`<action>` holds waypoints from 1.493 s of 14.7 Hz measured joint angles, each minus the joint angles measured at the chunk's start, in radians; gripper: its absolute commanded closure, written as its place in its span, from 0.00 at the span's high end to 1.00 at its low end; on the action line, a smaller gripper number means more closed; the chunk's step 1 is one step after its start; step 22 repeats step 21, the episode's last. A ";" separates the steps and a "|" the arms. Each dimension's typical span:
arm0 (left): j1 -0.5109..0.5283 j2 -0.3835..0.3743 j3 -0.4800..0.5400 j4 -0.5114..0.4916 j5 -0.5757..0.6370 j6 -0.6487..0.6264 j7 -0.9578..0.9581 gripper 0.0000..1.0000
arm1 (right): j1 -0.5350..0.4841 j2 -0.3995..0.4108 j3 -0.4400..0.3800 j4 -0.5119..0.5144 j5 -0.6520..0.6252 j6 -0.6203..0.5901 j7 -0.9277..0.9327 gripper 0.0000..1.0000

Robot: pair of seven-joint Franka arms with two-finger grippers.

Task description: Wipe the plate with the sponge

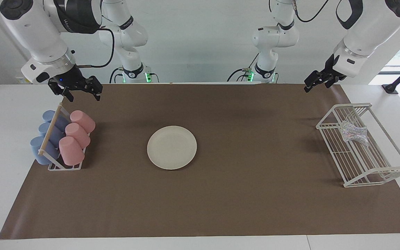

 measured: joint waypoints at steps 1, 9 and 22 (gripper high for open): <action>-0.002 0.008 -0.003 0.025 0.008 -0.021 0.012 1.00 | 0.000 0.000 0.000 0.000 0.000 0.000 0.000 1.00; -0.042 0.063 -0.009 0.114 0.041 -0.067 0.099 1.00 | 0.000 0.000 0.000 0.000 0.000 0.000 0.000 1.00; -0.039 0.068 0.021 0.122 0.004 -0.018 0.094 1.00 | 0.000 0.000 0.000 0.000 0.000 0.000 0.000 1.00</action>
